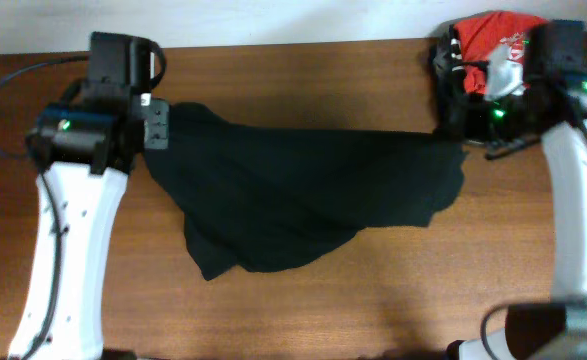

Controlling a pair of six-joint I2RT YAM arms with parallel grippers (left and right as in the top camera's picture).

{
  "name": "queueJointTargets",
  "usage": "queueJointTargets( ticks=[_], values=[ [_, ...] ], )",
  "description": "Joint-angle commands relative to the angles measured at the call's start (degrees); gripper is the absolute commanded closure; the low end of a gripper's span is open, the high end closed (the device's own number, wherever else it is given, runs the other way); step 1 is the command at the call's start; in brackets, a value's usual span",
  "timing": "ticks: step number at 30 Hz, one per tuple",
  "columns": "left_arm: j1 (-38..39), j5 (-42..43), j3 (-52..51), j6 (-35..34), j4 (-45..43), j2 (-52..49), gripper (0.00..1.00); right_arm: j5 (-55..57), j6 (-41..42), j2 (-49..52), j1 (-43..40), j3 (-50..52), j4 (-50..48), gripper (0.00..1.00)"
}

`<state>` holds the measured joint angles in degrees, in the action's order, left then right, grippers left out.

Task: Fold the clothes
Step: 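Stretch the shirt between both grippers and lay it flat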

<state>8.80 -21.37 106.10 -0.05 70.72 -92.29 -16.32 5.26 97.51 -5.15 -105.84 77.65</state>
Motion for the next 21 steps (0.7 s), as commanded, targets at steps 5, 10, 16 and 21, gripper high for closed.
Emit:
queueJointTargets(
  ticks=[5, 10, 16, 21],
  values=[
    [-0.72, -0.66, -0.39, -0.79, -2.99, -9.09, 0.99, 1.16, -1.46, 15.10, 3.91, 0.31, -8.09, 0.95],
    [-0.72, -0.66, -0.39, -0.79, -5.18, -13.66, 1.00, 1.16, -1.42, 24.44, 5.14, 0.31, -14.93, 0.95],
    [-0.72, -0.70, -0.39, -0.79, -6.84, -16.87, 0.99, 0.92, -1.40, 32.41, 6.21, 0.31, -17.90, 0.96],
    [-0.72, -0.87, -0.39, -0.79, -7.82, -17.31, 0.99, 0.46, -1.36, 33.94, 6.78, 0.28, -19.76, 0.96]
  ],
)
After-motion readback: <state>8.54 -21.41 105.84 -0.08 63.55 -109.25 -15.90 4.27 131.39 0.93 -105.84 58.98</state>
